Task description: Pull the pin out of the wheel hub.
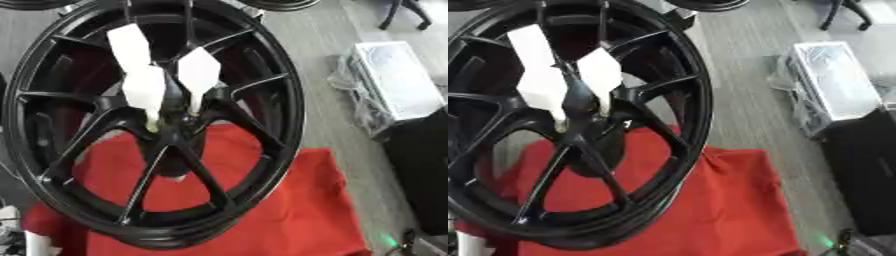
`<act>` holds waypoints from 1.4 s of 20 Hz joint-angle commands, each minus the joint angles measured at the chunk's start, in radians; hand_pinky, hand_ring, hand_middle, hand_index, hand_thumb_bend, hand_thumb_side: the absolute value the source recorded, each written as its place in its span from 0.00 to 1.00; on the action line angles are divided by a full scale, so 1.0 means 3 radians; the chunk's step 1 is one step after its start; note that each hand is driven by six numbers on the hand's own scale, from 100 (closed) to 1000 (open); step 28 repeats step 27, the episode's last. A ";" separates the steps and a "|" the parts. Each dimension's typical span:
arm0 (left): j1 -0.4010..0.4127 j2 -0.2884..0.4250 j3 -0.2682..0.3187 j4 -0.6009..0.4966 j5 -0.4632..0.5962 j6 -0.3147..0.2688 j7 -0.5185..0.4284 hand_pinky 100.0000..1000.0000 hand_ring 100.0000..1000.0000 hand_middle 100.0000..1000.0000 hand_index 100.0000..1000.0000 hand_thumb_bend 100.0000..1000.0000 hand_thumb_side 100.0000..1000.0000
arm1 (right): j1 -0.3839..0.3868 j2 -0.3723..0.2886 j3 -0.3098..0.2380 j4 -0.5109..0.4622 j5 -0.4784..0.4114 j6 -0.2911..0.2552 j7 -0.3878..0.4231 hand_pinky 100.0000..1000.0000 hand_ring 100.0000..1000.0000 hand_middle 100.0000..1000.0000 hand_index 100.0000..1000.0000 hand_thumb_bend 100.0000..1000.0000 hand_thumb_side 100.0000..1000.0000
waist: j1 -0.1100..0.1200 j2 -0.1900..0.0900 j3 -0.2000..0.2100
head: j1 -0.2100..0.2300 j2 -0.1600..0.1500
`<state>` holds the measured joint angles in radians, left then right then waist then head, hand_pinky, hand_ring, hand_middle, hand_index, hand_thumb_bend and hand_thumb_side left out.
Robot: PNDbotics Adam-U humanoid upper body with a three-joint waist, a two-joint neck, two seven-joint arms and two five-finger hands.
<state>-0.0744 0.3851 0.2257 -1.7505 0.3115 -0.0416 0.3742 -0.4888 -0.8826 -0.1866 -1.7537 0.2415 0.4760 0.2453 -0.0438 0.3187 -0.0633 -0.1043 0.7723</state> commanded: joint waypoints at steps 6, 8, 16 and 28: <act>-0.0043 0.0024 0.0045 -0.0082 -0.0015 -0.0012 0.0020 0.80 0.91 0.83 0.80 0.13 0.88 | 0.0541 0.0401 -0.0299 -0.0360 0.0072 -0.0395 -0.0123 0.88 0.84 0.76 0.85 0.47 0.44 | 0.0030 -0.0055 0.0062 | 0.0061 -0.0008; -0.0043 0.0022 0.0037 -0.0081 -0.0011 -0.0010 0.0013 0.80 0.91 0.83 0.80 0.13 0.88 | 0.0713 0.0480 -0.0389 -0.0411 0.0041 -0.0501 -0.0224 0.88 0.83 0.76 0.85 0.46 0.41 | 0.0036 -0.0068 0.0090 | 0.0050 -0.0008; -0.0053 0.0015 -0.0019 -0.0072 0.0009 0.0003 -0.0032 0.80 0.91 0.83 0.80 0.13 0.88 | 0.1415 0.0738 -0.0626 -0.0803 -0.0301 -0.0933 -0.0654 0.86 0.78 0.70 0.79 0.25 0.31 | 0.0043 -0.0135 0.0215 | -0.0065 -0.0008; -0.0103 -0.0011 -0.0067 -0.0078 0.0029 0.0010 -0.0055 0.79 0.90 0.83 0.79 0.13 0.88 | 0.1459 0.0928 -0.0276 -0.0821 -0.1601 -0.1623 -0.1969 0.83 0.68 0.62 0.71 0.33 0.16 | 0.0032 -0.0126 0.0350 | -0.0088 -0.0008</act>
